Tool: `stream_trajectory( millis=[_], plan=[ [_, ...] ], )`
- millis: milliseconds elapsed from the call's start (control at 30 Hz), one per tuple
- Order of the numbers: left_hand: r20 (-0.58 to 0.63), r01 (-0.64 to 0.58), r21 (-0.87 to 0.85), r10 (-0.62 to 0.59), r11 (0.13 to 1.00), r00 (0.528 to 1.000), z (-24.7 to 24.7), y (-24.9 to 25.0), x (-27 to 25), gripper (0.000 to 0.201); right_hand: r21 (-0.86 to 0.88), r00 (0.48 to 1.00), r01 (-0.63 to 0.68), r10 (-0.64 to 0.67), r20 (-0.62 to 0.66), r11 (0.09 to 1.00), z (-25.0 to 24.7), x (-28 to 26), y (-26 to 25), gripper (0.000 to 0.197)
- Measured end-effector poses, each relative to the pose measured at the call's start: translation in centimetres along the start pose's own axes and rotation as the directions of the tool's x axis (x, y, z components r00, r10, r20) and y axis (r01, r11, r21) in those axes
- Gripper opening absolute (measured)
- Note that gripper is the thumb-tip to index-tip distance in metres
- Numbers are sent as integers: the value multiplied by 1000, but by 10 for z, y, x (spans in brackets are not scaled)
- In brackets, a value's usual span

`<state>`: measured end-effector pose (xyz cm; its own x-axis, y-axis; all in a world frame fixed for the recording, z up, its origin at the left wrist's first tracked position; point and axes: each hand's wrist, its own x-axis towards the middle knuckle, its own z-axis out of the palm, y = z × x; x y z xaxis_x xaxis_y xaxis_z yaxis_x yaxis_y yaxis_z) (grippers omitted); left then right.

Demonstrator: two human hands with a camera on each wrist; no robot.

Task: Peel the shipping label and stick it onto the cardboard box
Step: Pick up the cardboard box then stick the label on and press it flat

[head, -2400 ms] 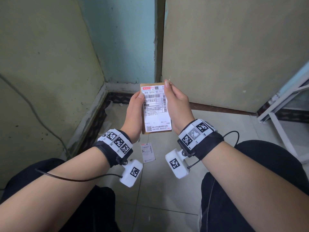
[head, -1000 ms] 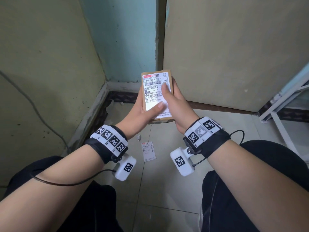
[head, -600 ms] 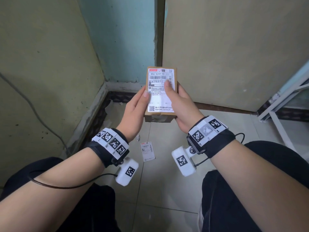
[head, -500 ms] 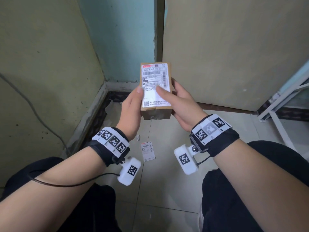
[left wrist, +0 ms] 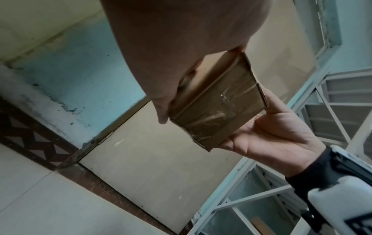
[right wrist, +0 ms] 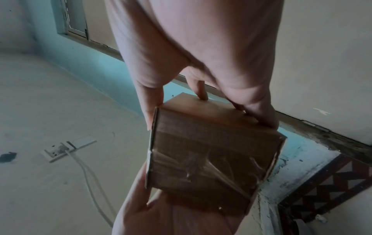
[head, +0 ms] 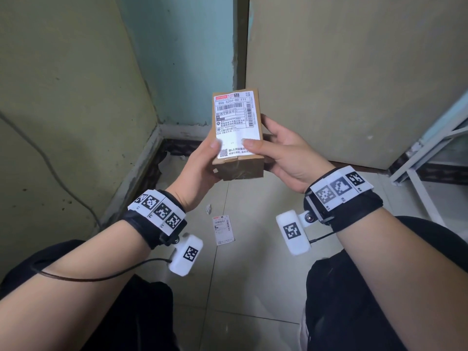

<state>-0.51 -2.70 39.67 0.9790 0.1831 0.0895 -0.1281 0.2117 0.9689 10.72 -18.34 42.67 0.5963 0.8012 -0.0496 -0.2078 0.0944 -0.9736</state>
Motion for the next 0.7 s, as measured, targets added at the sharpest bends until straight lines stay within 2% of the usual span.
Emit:
stream_trajectory(
  millis=[100, 200, 267, 333, 400, 500, 567, 633, 700],
  plan=[
    [-1, 0, -11, 0, 1000, 1000, 2, -5, 1, 52, -90, 999, 19, -22, -32, 996, 1, -2, 5, 63],
    [-10, 52, -50, -52, 997, 999, -2, -5, 4, 49, -189, 999, 36, -41, -22, 981, 5, -6, 11, 83],
    [-52, 153, -118, -160, 981, 986, -5, 2, 7, 58, -260, 1000, 5, 2, 28, 966, 4, -8, 14, 100],
    [-35, 252, -193, -263, 948, 964, -9, 7, 9, 72, -322, 995, -31, 60, 81, 946, 4, -11, 14, 118],
    [-3, 282, -235, -290, 930, 957, -10, 10, 10, 82, -361, 992, -47, 84, 89, 932, 3, -10, 16, 127],
    [-28, 257, -265, -274, 929, 961, -7, 8, 9, 84, -370, 993, -65, 96, 66, 927, 5, -7, 21, 134],
    [-101, 200, -162, -218, 966, 971, -4, 5, 9, 82, -317, 997, -68, 72, 1, 946, 7, -3, 25, 127],
    [-151, 130, 7, -127, 991, 980, -3, 2, 9, 82, -245, 993, -70, 43, -113, 967, 10, -1, 26, 107],
    [-178, 81, 107, -61, 991, 982, -3, -2, 8, 82, -208, 984, -64, 27, -176, 976, 12, 0, 30, 86]
  ],
)
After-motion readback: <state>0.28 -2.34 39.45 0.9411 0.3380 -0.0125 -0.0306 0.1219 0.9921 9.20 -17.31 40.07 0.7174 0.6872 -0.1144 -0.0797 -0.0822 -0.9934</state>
